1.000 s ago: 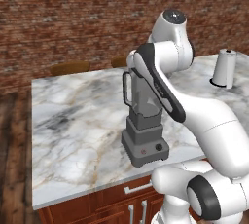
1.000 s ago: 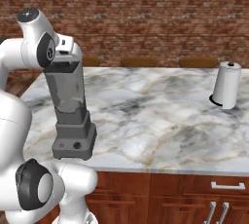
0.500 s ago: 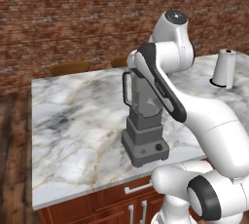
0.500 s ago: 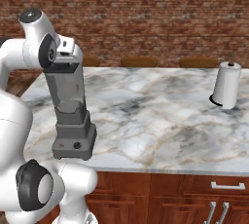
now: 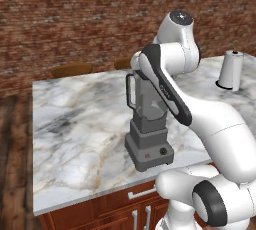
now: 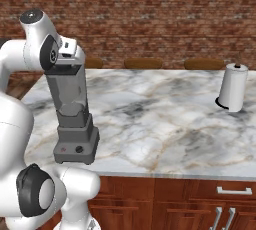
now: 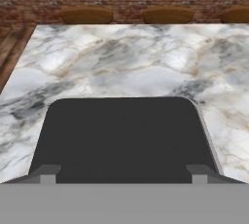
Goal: Grab the onion and lime from the fridge, place them in the blender, close the lid, and turn on the blender to create a marinade.
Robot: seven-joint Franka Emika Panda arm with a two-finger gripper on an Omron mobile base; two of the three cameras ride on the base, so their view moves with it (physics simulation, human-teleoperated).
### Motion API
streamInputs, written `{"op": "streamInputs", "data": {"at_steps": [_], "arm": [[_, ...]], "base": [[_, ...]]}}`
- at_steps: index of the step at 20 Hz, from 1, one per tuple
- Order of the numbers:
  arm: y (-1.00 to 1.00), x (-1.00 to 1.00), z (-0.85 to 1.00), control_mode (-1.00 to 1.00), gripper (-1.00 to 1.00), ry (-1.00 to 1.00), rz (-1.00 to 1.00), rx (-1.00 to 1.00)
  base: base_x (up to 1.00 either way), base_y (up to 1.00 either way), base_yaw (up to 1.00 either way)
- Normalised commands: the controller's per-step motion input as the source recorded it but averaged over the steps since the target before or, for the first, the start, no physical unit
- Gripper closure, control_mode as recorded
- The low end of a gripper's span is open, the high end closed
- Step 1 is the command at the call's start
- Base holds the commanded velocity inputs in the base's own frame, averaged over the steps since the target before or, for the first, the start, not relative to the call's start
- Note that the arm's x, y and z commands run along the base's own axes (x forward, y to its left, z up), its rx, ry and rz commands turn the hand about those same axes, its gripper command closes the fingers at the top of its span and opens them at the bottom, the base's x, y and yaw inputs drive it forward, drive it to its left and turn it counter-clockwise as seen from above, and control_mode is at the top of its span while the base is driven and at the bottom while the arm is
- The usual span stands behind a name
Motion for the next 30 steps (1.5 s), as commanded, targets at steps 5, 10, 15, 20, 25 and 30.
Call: {"op": "streamInputs", "data": {"at_steps": [5,10,15,20,25,30], "arm": [[0.0,0.0,0.0,-1.0,-1.0,0.0,0.0,0.0],[0.0,0.0,0.0,-1.0,-1.0,0.0,0.0,0.0],[0.0,0.0,0.03,-1.0,-1.0,0.0,0.0,0.0],[0.0,0.0,0.16,-1.0,-1.0,0.0,0.0,0.0],[0.0,-0.03,0.19,-1.0,-1.0,-0.03,0.0,0.0],[0.0,-0.23,0.08,-1.0,-1.0,-0.02,0.0,0.0]], "base": [[0.0,0.0,0.0],[0.0,0.0,0.0],[0.0,0.0,0.0],[0.0,0.0,0.0],[0.0,0.0,0.0],[0.0,0.0,0.0]]}}
